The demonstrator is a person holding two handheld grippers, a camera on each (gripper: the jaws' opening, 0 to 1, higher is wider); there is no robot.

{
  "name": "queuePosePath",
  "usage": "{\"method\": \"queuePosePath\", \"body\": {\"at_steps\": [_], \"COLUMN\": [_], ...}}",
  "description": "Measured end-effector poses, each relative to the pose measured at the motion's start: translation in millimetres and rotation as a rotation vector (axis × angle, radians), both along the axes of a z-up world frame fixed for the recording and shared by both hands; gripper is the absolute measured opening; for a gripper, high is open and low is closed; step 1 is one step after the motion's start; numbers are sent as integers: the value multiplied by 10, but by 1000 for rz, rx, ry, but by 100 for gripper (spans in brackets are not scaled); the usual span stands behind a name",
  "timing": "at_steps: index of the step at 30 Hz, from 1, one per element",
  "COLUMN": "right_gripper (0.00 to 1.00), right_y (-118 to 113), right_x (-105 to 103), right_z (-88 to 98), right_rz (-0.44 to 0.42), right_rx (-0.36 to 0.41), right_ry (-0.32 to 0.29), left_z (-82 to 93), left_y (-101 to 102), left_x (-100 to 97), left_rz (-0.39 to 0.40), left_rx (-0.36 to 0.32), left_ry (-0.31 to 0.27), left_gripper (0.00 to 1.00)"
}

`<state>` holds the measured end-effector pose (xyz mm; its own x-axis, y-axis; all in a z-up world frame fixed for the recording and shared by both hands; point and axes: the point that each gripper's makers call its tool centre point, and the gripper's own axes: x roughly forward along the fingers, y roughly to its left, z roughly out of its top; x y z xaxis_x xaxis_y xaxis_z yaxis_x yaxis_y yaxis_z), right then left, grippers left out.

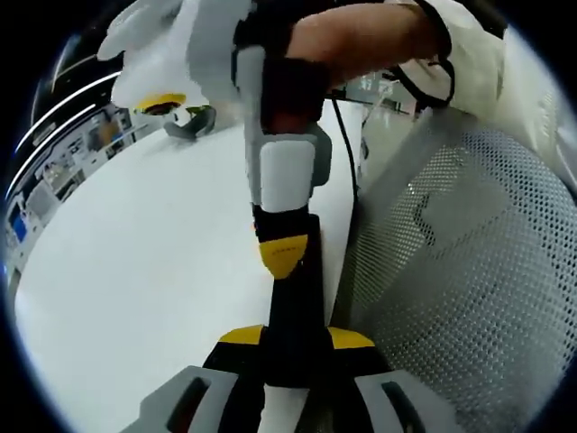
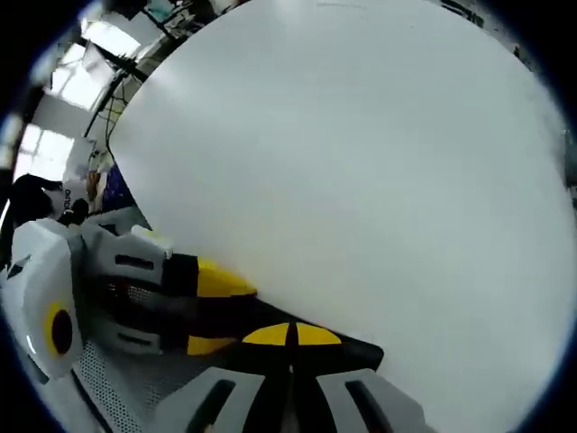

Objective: Press the specified remote control buttons in sequence, fully releasing each button before pressing the next.

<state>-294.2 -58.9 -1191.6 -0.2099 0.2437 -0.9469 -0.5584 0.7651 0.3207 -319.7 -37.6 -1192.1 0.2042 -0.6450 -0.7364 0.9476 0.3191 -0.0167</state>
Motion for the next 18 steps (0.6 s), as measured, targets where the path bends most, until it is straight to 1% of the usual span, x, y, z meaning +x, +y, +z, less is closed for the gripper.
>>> {"method": "queuePosePath", "body": {"at_steps": [1,2,3,5,7,8,14,16,17,18], "right_gripper": [0,0,0,0,0,0,0,0,0,0], "right_y": [-1,6,-1,4,7,2,-19,-16,-18,-20], "right_x": [-1,15,3,10,17,14,-29,-25,-14,-18], "right_z": [-2,-11,-6,-16,-23,-20,6,8,6,10], "right_rz": [-15,-10,-7,-18,-8,-16,-29,-100,-139,-153], "right_rx": [-25,-35,-56,-75,-76,-79,-74,-61,-46,-39], "right_ry": [37,51,89,124,133,141,138,112,90,76], "left_z": [2,2,2,-2,-3,-3,3,0,-3,-2], "left_y": [-3,-4,-3,0,2,3,2,2,3,2], "left_x": [-1,-1,-1,-1,0,-1,-4,-5,-5,-7], "left_rz": [0,0,1,3,6,6,0,-1,-2,-5], "left_rx": [6,10,13,15,15,14,13,13,14,15], "left_ry": [0,-1,-1,2,4,4,5,4,3,1], "left_gripper": [24,24,24,24,24,24,24,24,24,24]}}
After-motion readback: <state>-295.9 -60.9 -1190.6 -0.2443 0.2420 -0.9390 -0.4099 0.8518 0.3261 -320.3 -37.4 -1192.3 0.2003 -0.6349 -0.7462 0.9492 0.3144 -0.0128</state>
